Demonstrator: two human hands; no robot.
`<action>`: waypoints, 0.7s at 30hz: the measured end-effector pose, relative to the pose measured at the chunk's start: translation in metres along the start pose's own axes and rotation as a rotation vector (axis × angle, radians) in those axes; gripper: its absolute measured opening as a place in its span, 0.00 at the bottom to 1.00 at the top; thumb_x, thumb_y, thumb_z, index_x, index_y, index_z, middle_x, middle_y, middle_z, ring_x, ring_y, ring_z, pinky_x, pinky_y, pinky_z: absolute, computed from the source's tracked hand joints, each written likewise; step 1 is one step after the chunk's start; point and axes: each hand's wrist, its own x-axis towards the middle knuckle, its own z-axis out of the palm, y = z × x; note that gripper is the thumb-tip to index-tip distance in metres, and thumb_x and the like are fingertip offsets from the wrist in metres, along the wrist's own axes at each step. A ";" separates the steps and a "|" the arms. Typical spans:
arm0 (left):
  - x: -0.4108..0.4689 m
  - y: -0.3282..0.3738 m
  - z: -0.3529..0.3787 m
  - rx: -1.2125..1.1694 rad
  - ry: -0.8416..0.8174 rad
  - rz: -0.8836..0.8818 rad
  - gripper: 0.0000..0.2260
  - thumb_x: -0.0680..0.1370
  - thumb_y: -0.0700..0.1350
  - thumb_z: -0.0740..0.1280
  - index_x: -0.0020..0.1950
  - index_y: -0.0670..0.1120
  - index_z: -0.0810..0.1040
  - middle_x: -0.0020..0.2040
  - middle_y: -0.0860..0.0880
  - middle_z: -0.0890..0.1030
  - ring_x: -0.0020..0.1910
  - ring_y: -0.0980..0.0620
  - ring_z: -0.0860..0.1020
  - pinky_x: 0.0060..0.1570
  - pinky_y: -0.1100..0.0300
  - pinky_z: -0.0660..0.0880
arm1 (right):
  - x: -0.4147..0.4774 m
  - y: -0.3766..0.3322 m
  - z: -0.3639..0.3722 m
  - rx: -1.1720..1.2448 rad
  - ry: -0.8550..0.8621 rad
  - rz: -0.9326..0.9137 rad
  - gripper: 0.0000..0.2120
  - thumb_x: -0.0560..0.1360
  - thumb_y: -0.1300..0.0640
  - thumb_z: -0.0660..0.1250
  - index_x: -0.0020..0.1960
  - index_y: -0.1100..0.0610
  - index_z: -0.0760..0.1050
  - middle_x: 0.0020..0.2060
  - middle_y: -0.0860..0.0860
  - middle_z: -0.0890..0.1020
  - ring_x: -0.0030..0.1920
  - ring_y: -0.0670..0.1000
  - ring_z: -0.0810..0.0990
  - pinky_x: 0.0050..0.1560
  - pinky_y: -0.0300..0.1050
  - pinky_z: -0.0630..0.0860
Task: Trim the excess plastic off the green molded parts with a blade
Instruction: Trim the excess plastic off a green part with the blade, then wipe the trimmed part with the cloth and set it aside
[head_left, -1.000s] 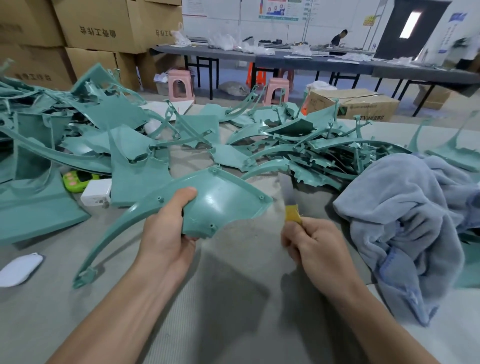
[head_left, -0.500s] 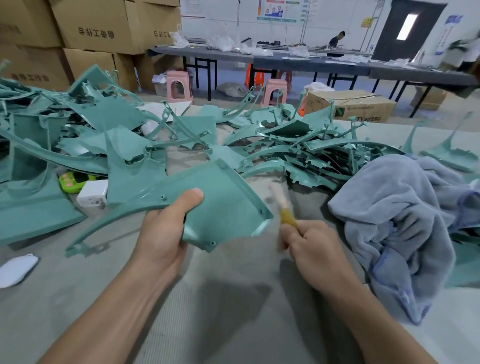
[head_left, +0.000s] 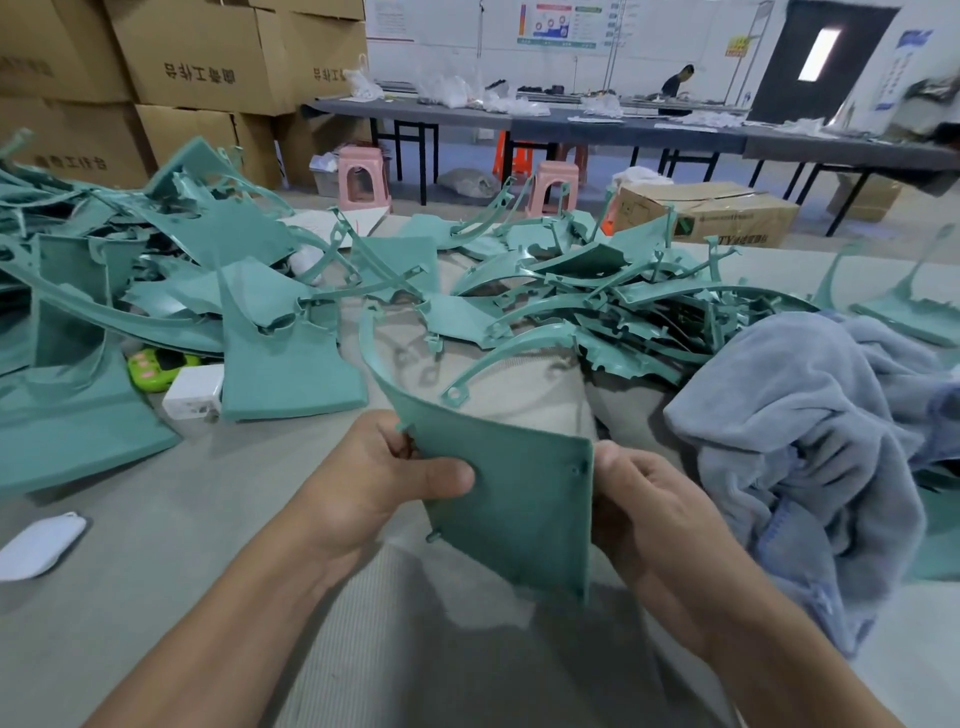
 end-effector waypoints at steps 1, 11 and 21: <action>0.000 0.000 0.003 0.018 0.055 0.011 0.21 0.59 0.49 0.85 0.49 0.44 0.88 0.48 0.44 0.87 0.47 0.49 0.86 0.44 0.62 0.80 | 0.000 0.000 0.002 0.056 -0.029 -0.006 0.24 0.74 0.37 0.73 0.57 0.56 0.86 0.53 0.56 0.87 0.53 0.52 0.86 0.51 0.42 0.81; -0.005 -0.015 0.052 0.584 0.197 0.070 0.36 0.67 0.64 0.76 0.73 0.67 0.69 0.66 0.65 0.77 0.63 0.63 0.78 0.61 0.63 0.77 | 0.003 0.010 0.017 -0.631 0.553 -0.325 0.20 0.76 0.67 0.68 0.58 0.44 0.84 0.47 0.41 0.87 0.48 0.43 0.86 0.50 0.46 0.83; 0.001 -0.012 0.048 0.481 0.597 0.104 0.08 0.70 0.48 0.66 0.45 0.51 0.82 0.33 0.59 0.81 0.32 0.57 0.76 0.35 0.61 0.74 | -0.003 -0.018 -0.011 -1.085 0.782 -0.203 0.27 0.73 0.54 0.76 0.69 0.42 0.75 0.71 0.43 0.76 0.70 0.47 0.74 0.72 0.51 0.71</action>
